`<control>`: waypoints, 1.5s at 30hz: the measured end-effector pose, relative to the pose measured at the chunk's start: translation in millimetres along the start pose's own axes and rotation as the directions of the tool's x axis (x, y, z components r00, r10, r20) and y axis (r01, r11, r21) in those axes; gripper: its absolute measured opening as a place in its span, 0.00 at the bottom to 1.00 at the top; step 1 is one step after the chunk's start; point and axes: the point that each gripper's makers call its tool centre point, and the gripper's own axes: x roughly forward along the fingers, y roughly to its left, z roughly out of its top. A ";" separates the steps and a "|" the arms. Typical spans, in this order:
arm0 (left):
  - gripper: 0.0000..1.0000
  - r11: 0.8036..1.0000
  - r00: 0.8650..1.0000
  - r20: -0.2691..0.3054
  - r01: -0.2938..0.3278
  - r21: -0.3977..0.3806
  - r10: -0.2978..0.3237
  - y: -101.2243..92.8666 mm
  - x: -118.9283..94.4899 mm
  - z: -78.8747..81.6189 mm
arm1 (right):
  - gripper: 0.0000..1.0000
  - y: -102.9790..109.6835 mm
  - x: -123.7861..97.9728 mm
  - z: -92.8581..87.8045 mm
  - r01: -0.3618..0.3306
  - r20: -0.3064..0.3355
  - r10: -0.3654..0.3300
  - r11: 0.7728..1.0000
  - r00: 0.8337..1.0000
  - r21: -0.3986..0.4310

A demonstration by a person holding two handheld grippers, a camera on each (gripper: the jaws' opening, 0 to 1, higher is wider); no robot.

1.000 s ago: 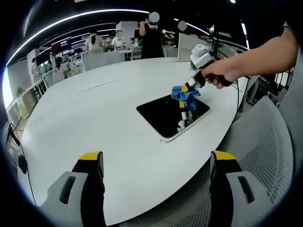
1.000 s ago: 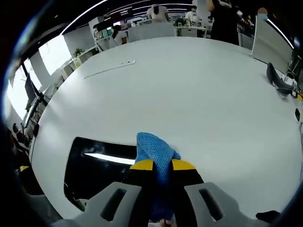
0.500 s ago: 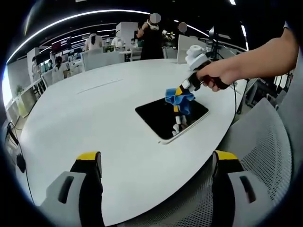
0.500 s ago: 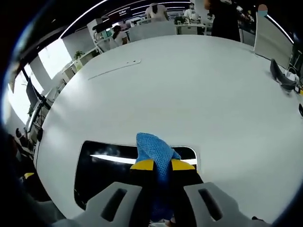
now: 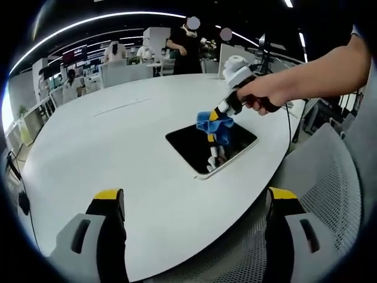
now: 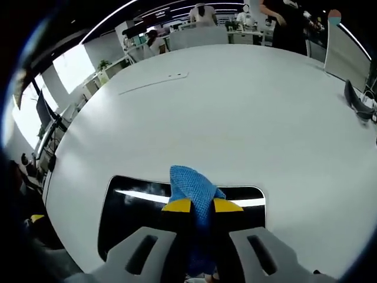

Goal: Wipe the mirror surface with the cleaning cloth until all visible marks leave the cleaned area.

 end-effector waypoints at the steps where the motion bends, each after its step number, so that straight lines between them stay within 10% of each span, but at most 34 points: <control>1: 0.99 1.000 1.000 -0.002 0.001 -0.002 -0.001 -0.1 0.0 -0.4 | 0.06 3.1 0.8 0.3 -0.004 -0.001 0.004 1.000 1.000 -0.004; 31: 0.99 1.000 1.000 0.004 0.006 0.018 -0.006 -1.8 0.5 -0.3 | 0.05 87.2 23.0 8.0 -0.107 -0.024 0.105 0.981 0.994 -0.162; 45: 0.99 0.999 1.000 0.008 0.006 0.034 -0.006 -1.2 2.8 -2.3 | 0.05 115.8 29.5 9.6 -0.163 -0.028 0.161 0.980 0.987 -0.110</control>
